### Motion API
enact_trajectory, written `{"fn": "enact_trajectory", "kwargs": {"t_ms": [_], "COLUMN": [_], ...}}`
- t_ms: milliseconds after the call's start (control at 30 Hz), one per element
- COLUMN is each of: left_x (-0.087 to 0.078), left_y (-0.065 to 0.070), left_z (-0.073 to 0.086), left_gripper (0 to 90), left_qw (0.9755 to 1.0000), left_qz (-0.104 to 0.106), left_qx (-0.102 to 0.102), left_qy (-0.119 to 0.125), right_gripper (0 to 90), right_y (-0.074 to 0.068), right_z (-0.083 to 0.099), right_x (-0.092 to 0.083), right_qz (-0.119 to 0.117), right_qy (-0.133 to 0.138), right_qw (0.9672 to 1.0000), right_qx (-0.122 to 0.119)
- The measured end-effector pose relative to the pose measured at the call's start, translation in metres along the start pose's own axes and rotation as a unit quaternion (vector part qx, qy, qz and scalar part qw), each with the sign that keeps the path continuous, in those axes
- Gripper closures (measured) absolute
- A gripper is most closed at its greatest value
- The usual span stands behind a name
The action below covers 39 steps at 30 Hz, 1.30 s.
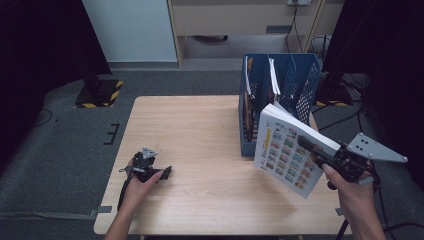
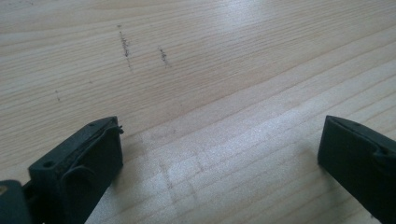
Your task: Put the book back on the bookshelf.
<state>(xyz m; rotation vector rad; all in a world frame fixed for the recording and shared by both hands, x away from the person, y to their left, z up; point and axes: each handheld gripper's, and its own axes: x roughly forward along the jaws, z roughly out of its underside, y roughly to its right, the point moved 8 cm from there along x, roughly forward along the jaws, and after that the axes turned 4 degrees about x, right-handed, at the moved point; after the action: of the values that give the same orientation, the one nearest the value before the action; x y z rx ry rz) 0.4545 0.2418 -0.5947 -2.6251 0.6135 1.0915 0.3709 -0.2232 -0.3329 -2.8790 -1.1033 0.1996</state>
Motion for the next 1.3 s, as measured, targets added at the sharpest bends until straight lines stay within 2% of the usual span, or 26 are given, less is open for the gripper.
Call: {"fn": "enact_trajectory", "kwargs": {"t_ms": [167,433,700,1167,1300], "left_x": [0.0,0.0,0.0,0.0,0.0], "left_y": [0.001,0.001,0.001,0.001,0.001], "left_z": [0.0,0.0,0.0,0.0,0.0], "left_gripper": [0.0,0.0,0.0,0.0,0.0], "left_qw": [1.0,1.0,1.0,1.0,1.0], "left_qz": [-0.001,-0.001,-0.001,-0.001,-0.001], "left_qx": [-0.002,-0.002,-0.002,-0.001,-0.001], "left_qy": [0.0,0.0,0.0,0.0,-0.001], "right_gripper": [73.5,73.5,73.5,73.7,73.8], "right_y": [0.001,0.008,0.01,0.024,0.027], "right_z": [-0.012,-0.031,-0.048,-0.059,-0.059], "right_x": [0.006,0.012,0.015,0.021,0.021], "right_qz": [0.009,0.017,0.026,0.061,0.064], "right_qy": [-0.005,0.011,0.02,0.021,0.021], "right_qw": [0.9999,0.9996,0.9993,0.9978,0.9975], "right_qx": [-0.002,0.018,0.017,0.015,0.019]}}
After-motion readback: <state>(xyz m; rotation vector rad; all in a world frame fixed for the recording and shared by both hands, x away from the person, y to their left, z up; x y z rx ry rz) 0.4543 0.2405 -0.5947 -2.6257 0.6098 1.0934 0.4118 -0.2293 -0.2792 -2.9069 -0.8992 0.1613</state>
